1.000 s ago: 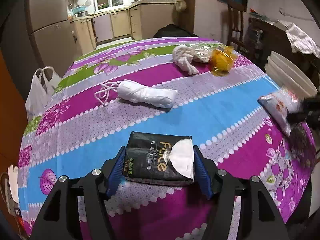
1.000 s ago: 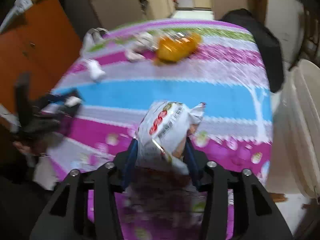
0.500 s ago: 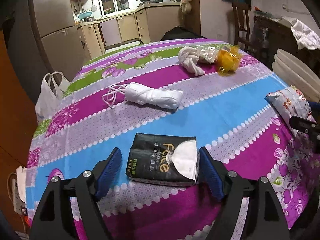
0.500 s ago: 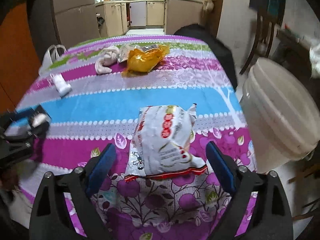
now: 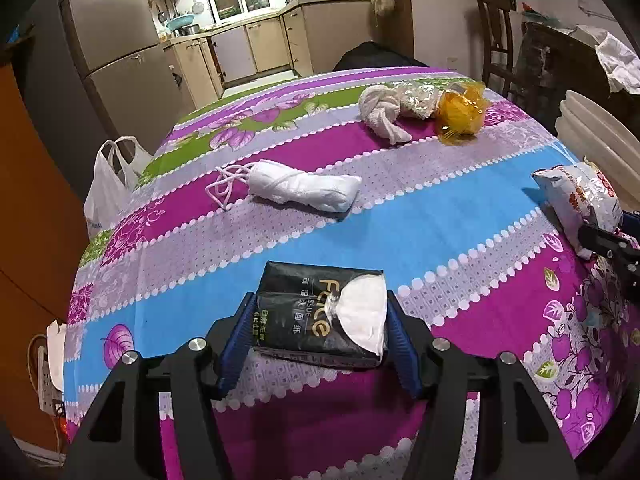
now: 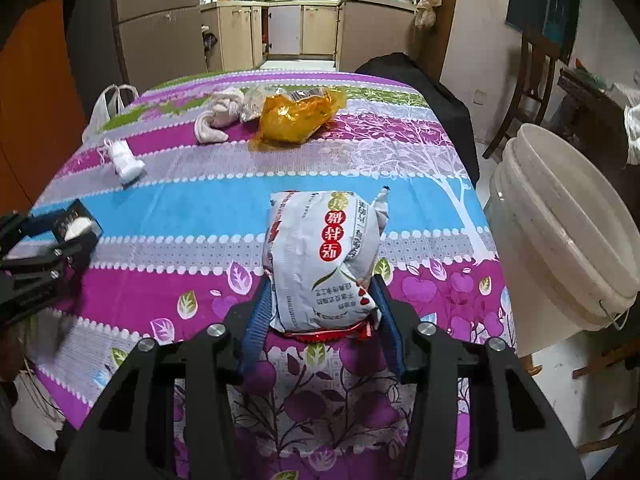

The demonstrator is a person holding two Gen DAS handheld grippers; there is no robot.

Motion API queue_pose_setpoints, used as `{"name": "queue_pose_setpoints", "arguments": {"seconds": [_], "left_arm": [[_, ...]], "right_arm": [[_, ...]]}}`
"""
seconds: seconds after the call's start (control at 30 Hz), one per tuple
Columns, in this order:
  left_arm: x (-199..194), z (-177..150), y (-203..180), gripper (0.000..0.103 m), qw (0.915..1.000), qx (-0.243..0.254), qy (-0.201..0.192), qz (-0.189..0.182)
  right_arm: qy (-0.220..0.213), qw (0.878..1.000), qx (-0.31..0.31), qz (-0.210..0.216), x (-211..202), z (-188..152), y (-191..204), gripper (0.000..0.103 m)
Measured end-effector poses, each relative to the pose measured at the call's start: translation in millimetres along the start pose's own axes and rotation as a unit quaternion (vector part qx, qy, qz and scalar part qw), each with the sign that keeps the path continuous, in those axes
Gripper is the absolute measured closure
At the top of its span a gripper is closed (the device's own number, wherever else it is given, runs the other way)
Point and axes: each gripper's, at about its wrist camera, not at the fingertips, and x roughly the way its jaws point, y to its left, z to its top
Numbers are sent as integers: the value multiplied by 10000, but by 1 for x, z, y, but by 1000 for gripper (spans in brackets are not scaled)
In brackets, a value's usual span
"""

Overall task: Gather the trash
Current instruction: 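Carry the snack bag and tissue pack over the white bucket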

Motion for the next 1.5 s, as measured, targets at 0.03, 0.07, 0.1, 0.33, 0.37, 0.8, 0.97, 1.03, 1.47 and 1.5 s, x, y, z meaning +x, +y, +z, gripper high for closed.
{"name": "queue_pose_setpoints", "arguments": {"seconds": [0.03,0.07,0.1,0.33,0.37,0.8,0.97,1.03,1.47,1.5], "left_arm": [[0,1,0,41,10000,-14,36,7],[-1,1,0,42,10000,-25,65,17],[-1,1,0,42,9999,-37,99,29],[-14,9,-6,42,9997,34,40,232],[-16,10,-8,42,9996,53,17,275],[-29,24,-25,42,9985,273,-183,430],[-37,43,-37,42,9971,436,-436,455],[-40,51,-44,42,9963,514,-533,436],[-68,145,-137,42,9796,1388,-1451,-15],[-71,154,-151,42,9765,1491,-1554,-79]], "right_arm": [[7,10000,46,66,-1,0,-1,58],[21,9998,107,159,-2,1,-3,59],[7,9996,155,223,-4,1,-5,59],[-147,9978,340,555,-20,4,-10,59],[-165,9976,344,570,-21,5,-11,59],[-118,9946,321,982,-30,3,-8,59],[-265,9935,372,1039,-43,14,-19,59],[-344,9930,406,1056,-51,21,-28,59],[-835,9921,778,528,-126,81,-138,59],[-849,9923,820,377,-132,84,-152,59]]}}
